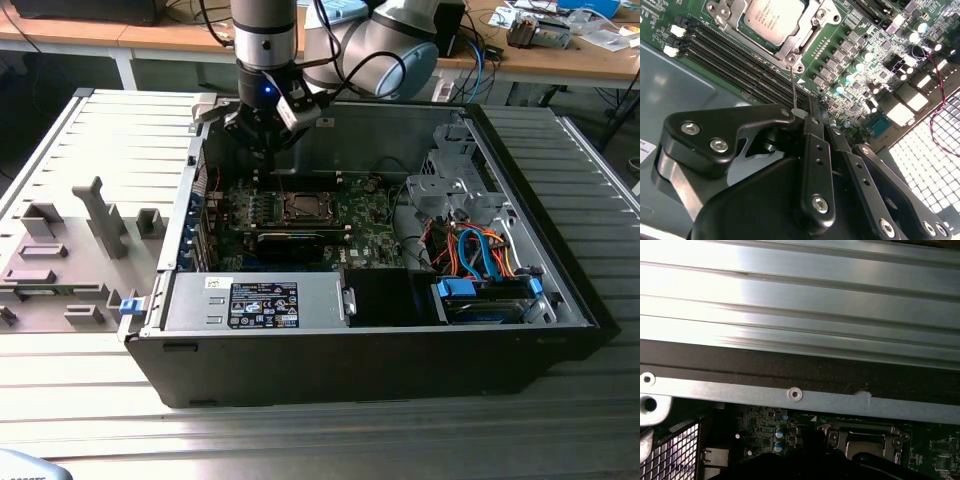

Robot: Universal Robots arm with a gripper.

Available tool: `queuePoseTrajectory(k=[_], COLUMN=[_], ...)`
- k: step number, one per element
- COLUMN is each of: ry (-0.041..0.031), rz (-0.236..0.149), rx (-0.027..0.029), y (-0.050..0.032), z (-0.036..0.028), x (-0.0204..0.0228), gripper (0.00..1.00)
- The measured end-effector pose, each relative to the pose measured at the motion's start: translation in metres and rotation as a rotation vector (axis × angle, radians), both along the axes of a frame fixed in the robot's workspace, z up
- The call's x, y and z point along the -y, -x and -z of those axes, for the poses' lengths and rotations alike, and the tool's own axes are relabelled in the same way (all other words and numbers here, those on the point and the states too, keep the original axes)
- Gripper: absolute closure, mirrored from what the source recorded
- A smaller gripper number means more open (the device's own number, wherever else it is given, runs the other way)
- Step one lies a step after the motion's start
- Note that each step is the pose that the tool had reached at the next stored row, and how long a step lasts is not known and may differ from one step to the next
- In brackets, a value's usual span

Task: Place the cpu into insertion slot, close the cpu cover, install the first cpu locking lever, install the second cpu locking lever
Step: 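Install the first cpu locking lever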

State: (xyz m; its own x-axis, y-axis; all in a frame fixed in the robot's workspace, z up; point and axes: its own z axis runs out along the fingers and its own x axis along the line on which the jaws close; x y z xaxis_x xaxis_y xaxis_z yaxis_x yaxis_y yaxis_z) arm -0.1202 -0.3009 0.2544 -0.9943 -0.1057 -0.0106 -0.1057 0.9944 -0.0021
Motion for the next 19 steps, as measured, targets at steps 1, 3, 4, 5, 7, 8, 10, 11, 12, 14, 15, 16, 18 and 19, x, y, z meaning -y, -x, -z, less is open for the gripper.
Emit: queuePoseTrajectory(k=[1,3,4,5,7,8,10,11,12,14,15,16,18,19], ry=[-0.0001,0.0000,-0.0001,0.0000,-0.0001,0.0000,-0.0001,0.0000,0.0000,0.0000,0.0000,0.0000,0.0000,0.0000], rz=[0.000,0.000,0.000,0.000,0.000,0.000,0.000,0.000,0.000,0.000,0.000,0.000,0.000,0.000], rx=[0.0000,0.0000,0.0000,0.0000,0.0000,0.0000,0.0000,0.0000,0.0000,-0.0001,-0.0001,0.0000,0.0000,-0.0001], y=[-0.0007,-0.0014,-0.0017,-0.0020,-0.0029,-0.0032,-0.0039,-0.0042,-0.0047,-0.0058,-0.0063,-0.0067,-0.0075,-0.0081], z=[0.0001,0.0002,0.0002,0.0003,0.0005,0.0005,0.0007,0.0008,0.0008,0.0010,0.0010,0.0010,0.0011,0.0012], x=[0.0000,0.0000,0.0000,0.0000,0.0000,0.0000,0.0000,0.0000,0.0000,0.0000,0.0000,0.0000,0.0000,0.0000], gripper=[0.89,0.89,0.89,0.89,0.89,0.89,0.89,0.89,0.89,0.89,0.89,0.89,0.89,0.89])
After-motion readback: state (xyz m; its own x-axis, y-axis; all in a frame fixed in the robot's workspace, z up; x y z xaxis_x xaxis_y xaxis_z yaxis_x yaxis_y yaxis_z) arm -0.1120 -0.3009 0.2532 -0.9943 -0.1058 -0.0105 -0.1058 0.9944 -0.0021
